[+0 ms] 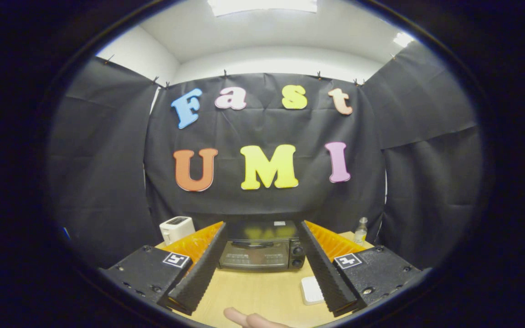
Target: Open the toaster oven, put the food inside, and close the toaster oven door.
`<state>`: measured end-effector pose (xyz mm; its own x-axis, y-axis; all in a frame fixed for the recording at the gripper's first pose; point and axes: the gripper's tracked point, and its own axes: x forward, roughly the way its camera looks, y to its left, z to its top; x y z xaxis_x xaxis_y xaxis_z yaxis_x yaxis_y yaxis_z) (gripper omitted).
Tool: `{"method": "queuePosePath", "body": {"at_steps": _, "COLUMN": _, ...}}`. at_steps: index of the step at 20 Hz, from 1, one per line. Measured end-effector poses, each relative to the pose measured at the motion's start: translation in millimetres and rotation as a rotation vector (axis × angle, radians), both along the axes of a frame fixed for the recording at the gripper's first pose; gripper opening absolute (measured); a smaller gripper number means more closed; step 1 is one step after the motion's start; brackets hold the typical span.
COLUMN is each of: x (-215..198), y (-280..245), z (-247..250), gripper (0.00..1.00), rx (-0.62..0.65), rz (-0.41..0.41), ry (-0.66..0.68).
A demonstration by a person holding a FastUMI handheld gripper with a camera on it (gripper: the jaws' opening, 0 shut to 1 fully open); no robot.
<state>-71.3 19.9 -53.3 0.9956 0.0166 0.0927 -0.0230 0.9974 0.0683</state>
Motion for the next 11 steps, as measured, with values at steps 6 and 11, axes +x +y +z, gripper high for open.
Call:
{"method": "queuePosePath", "body": {"at_steps": 6, "x": -28, "y": 3, "z": 0, "gripper": 1.0, "rx": -0.036, "rz": 0.052, "ry": -0.013}}
{"method": "queuePosePath", "body": {"at_steps": 11, "x": -27, "y": 10, "z": -12, "gripper": 1.0, "rx": -0.065, "rz": 0.074, "ry": 0.013}}
